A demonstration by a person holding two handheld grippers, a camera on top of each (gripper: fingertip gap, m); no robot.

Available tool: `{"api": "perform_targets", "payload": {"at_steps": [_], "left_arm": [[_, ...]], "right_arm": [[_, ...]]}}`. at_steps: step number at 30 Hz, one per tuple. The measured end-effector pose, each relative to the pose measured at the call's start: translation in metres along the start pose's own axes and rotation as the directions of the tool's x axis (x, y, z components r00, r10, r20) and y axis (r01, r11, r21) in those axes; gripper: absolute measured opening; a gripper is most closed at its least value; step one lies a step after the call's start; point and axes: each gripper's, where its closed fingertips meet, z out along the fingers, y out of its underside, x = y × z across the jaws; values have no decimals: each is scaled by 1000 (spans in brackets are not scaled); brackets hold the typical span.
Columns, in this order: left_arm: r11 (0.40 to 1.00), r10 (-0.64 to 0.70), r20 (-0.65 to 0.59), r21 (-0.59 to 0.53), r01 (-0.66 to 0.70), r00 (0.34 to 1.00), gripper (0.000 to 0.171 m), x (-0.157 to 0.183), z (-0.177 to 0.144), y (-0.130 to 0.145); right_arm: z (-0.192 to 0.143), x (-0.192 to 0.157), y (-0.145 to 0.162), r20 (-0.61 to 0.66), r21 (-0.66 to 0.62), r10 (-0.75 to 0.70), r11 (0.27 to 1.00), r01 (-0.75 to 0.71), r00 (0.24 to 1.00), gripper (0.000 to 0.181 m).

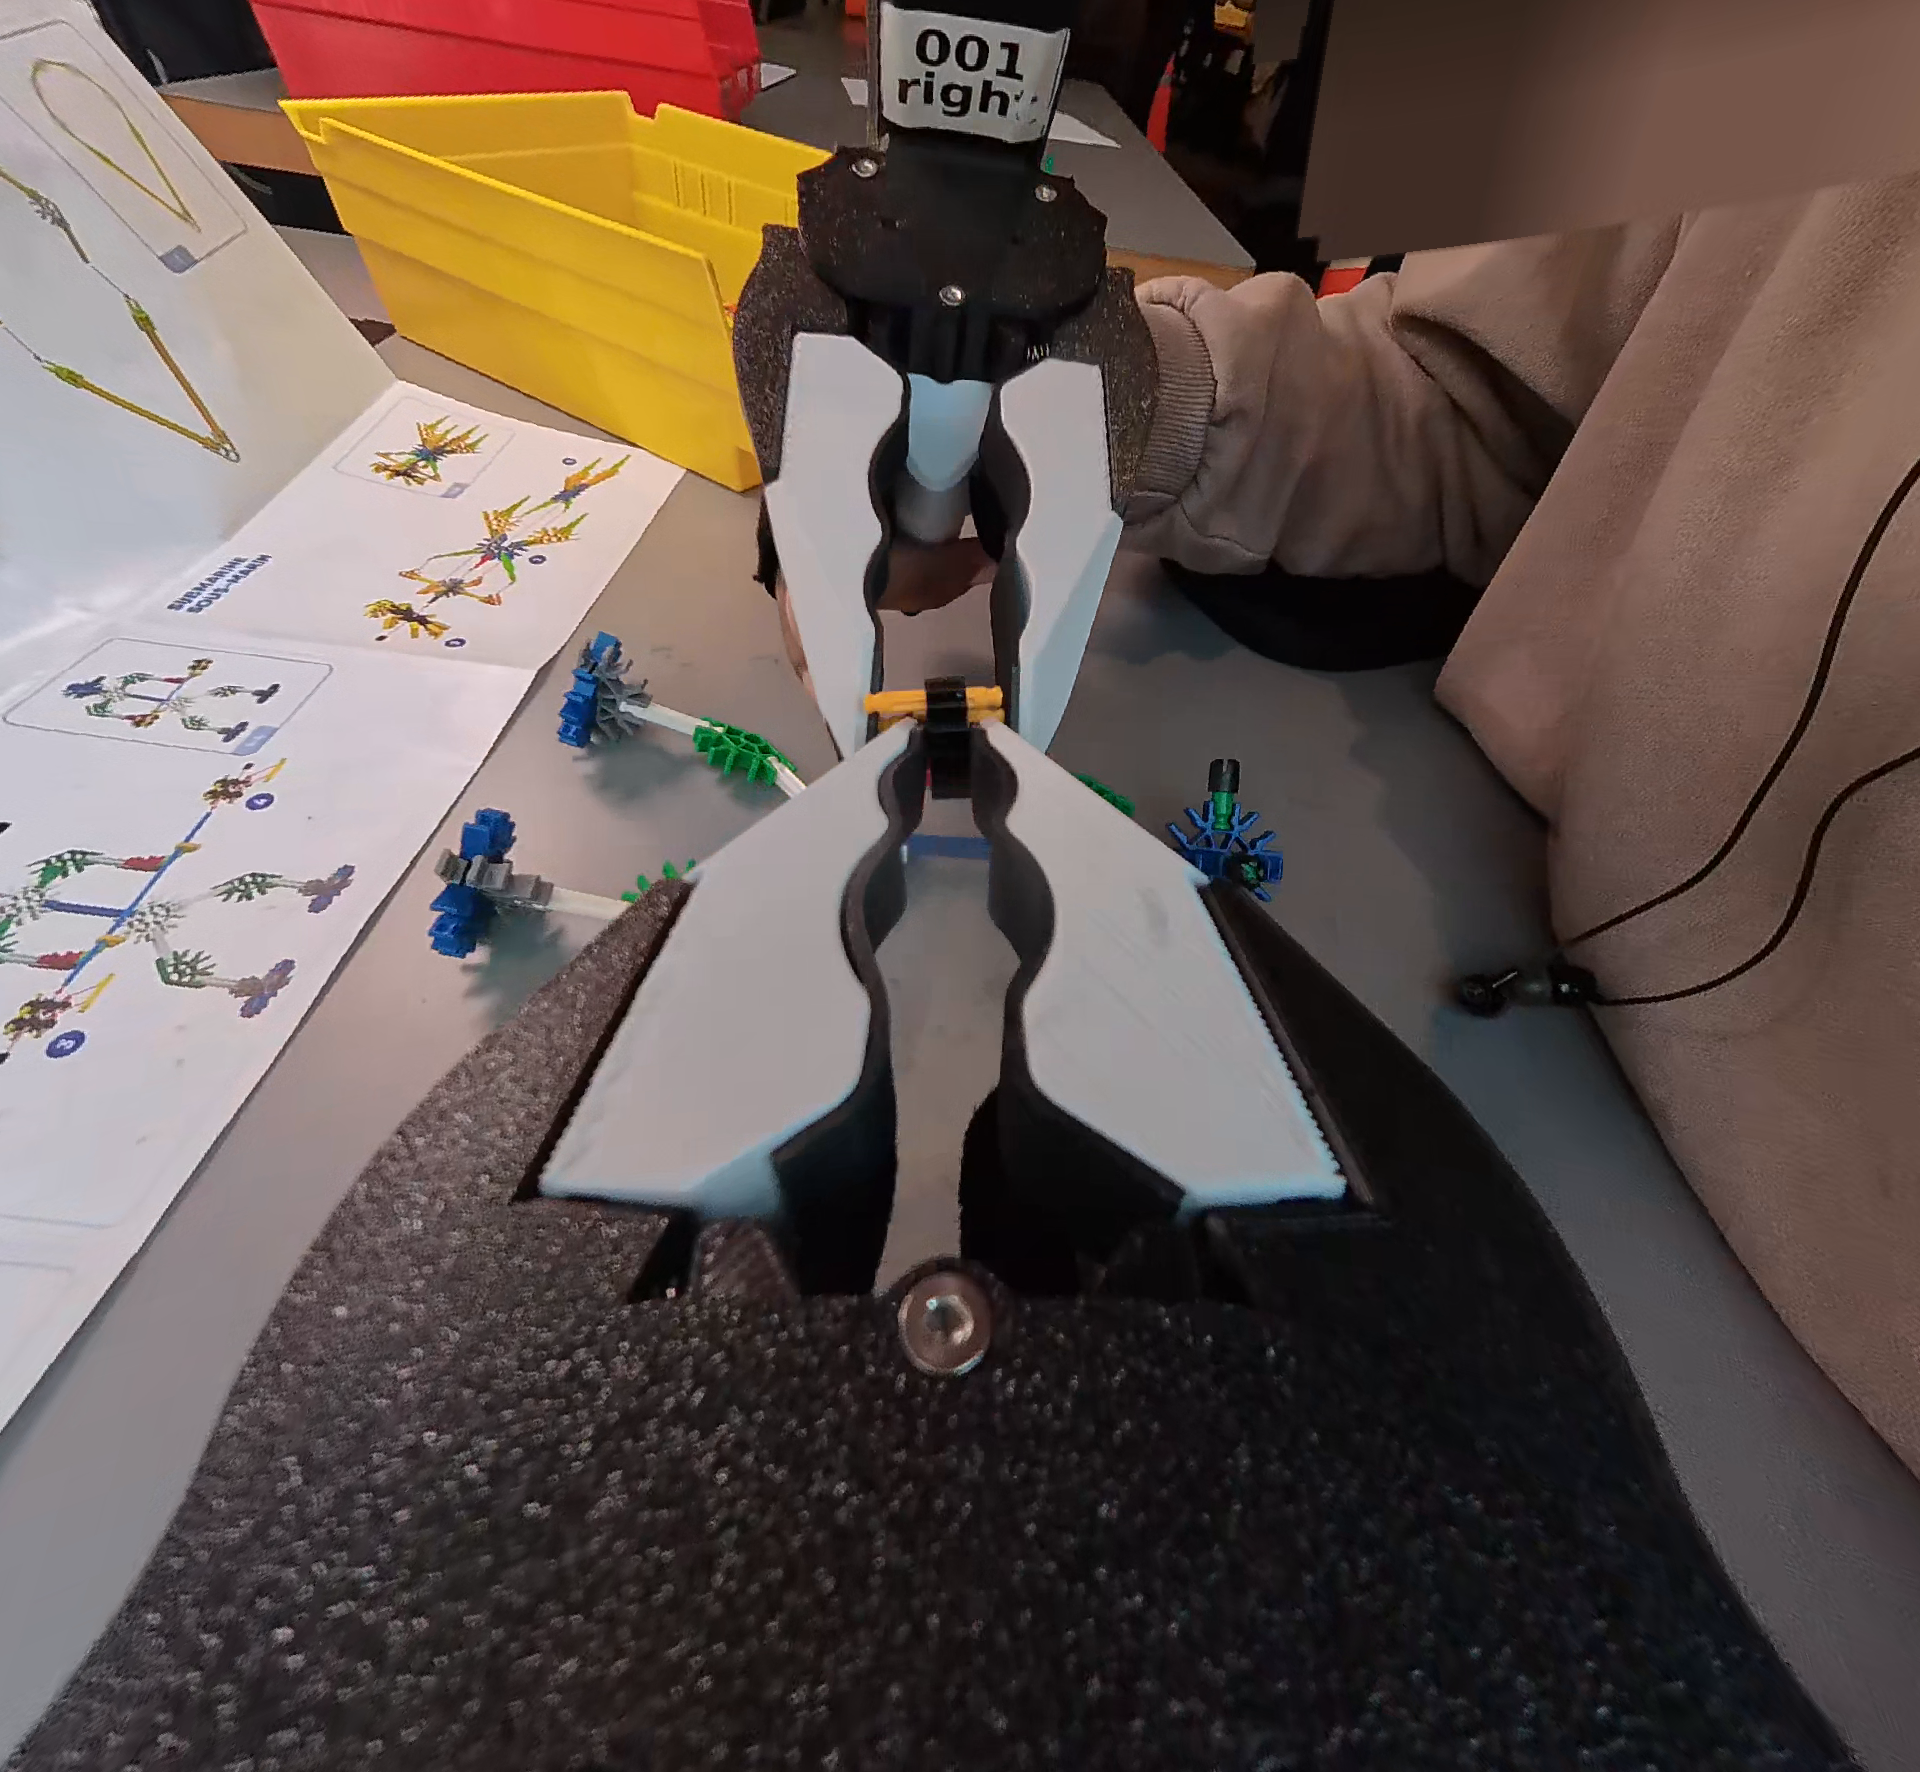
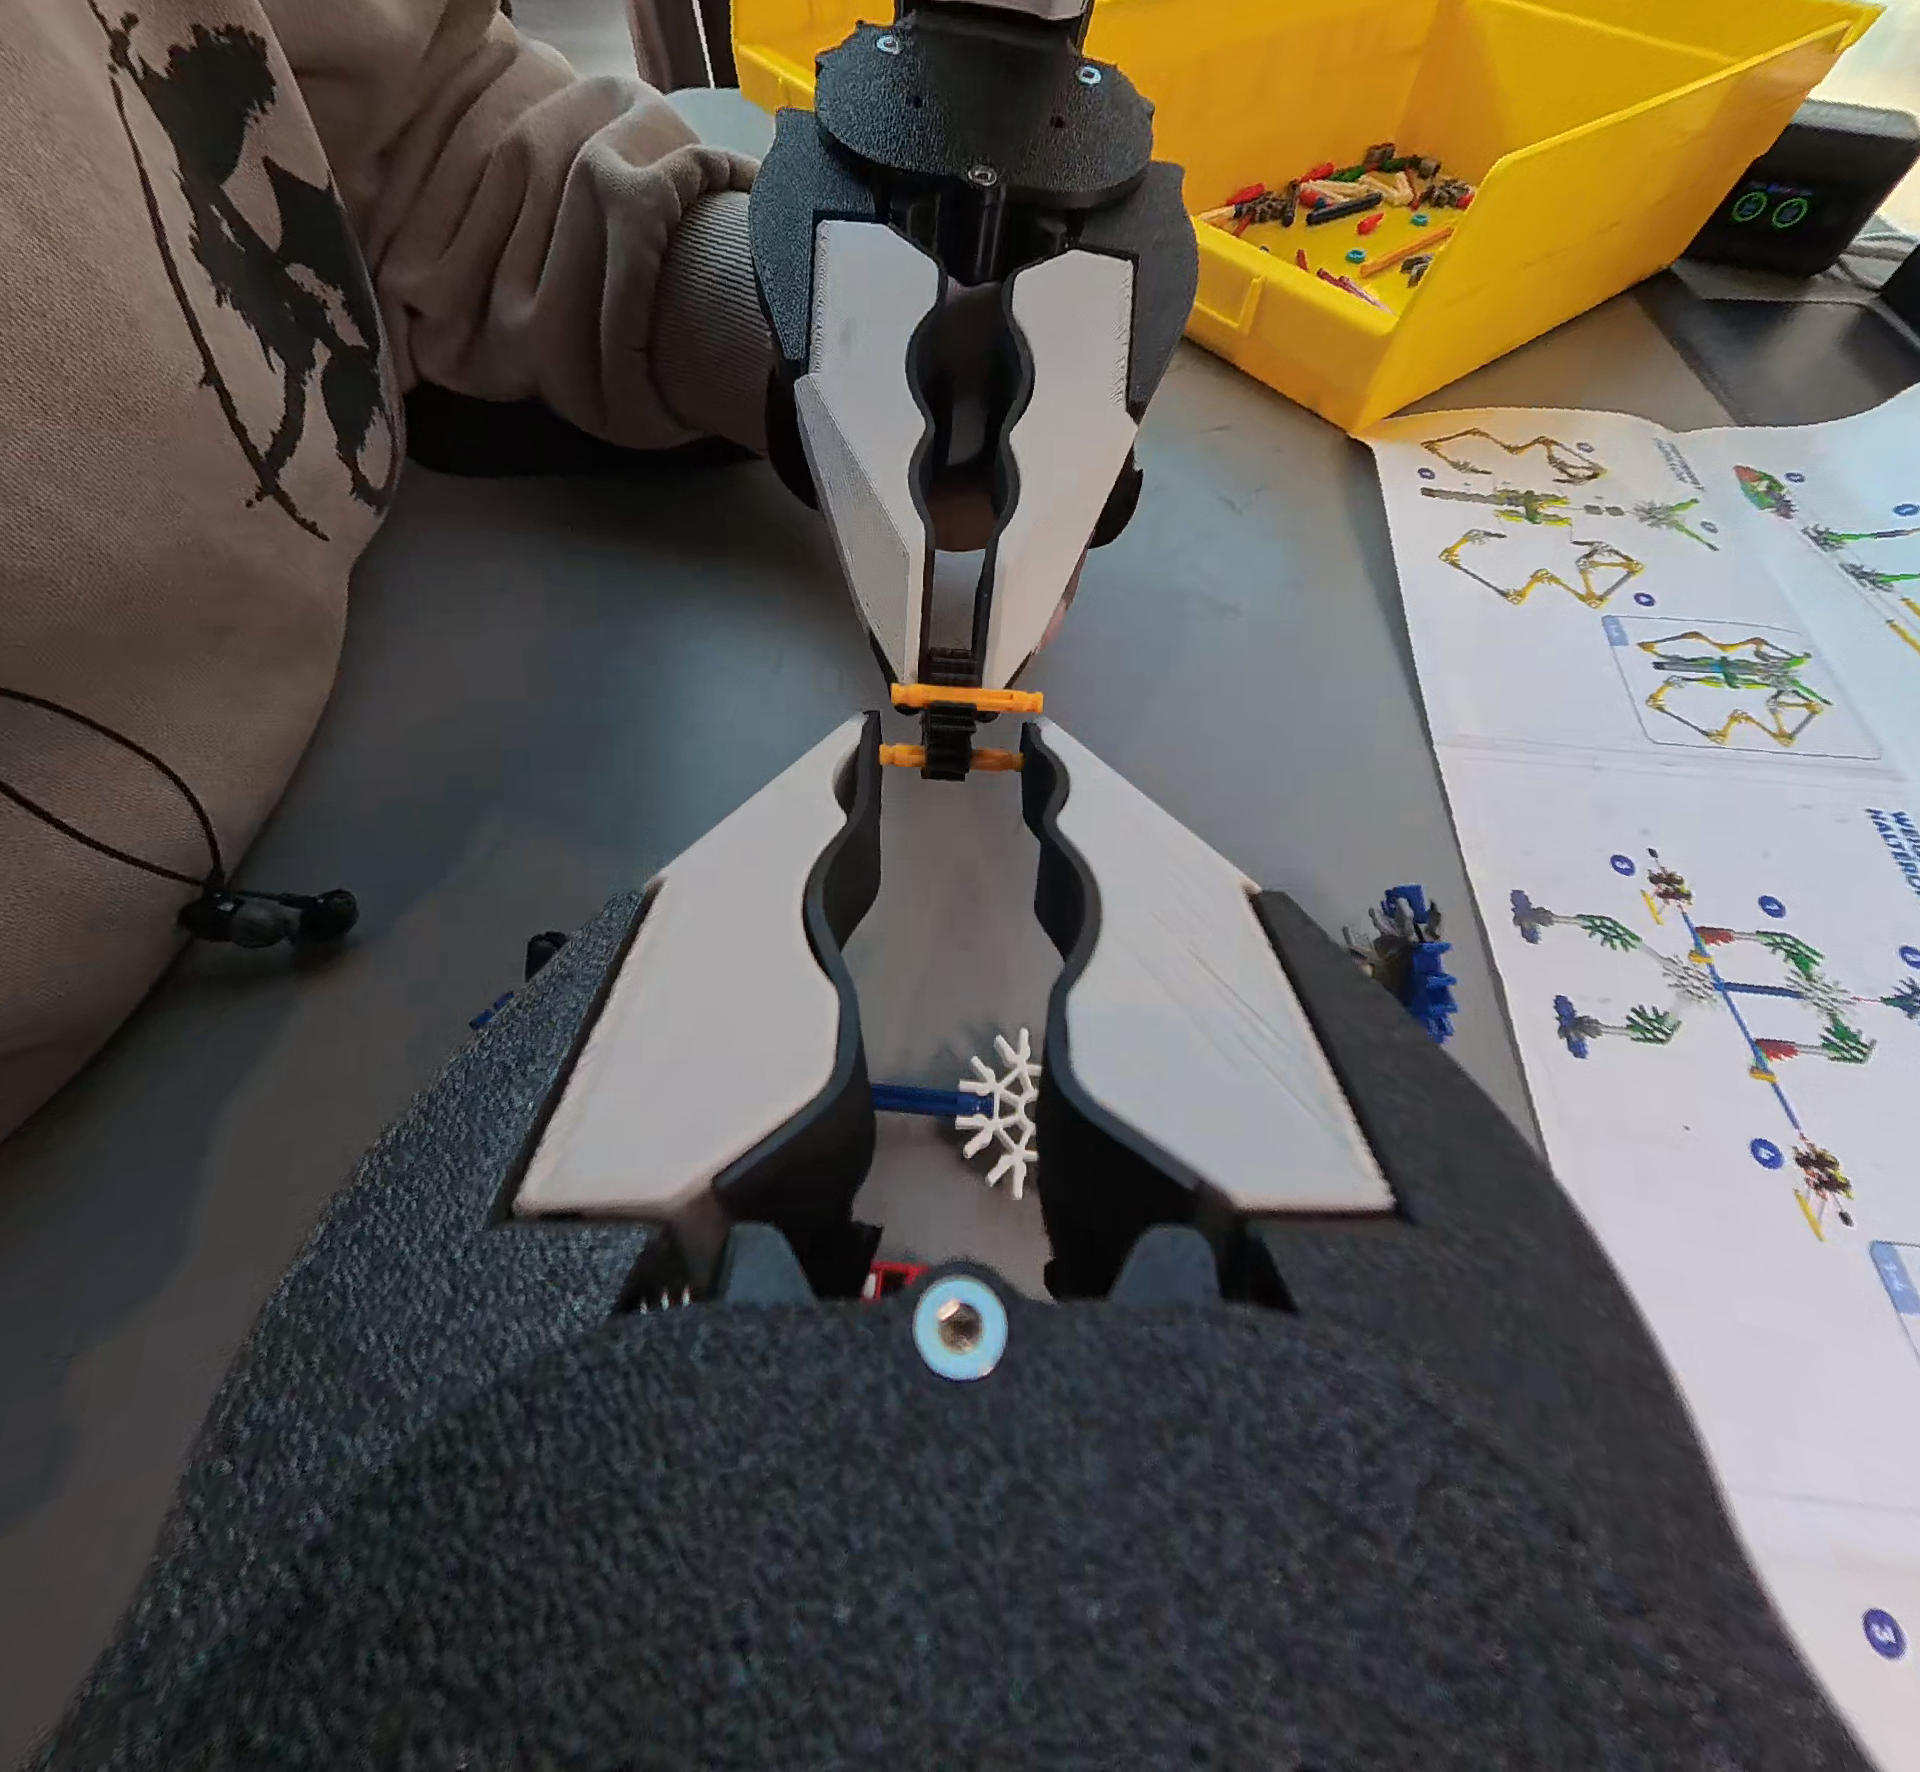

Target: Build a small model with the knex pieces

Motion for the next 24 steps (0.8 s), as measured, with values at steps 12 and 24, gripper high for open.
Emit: {"api": "perform_targets", "payload": {"at_steps": [12,24], "left_arm": [[999,46,41,-2,-46,998,8,-4,-5,-5],[999,37,44,-35,-35,998,8,-8,0,6]], "right_arm": [[4,6,-12,-58,69,-3,998,7,998,25],[2,6,0,13,103,61,993,-62,998,24]]}}
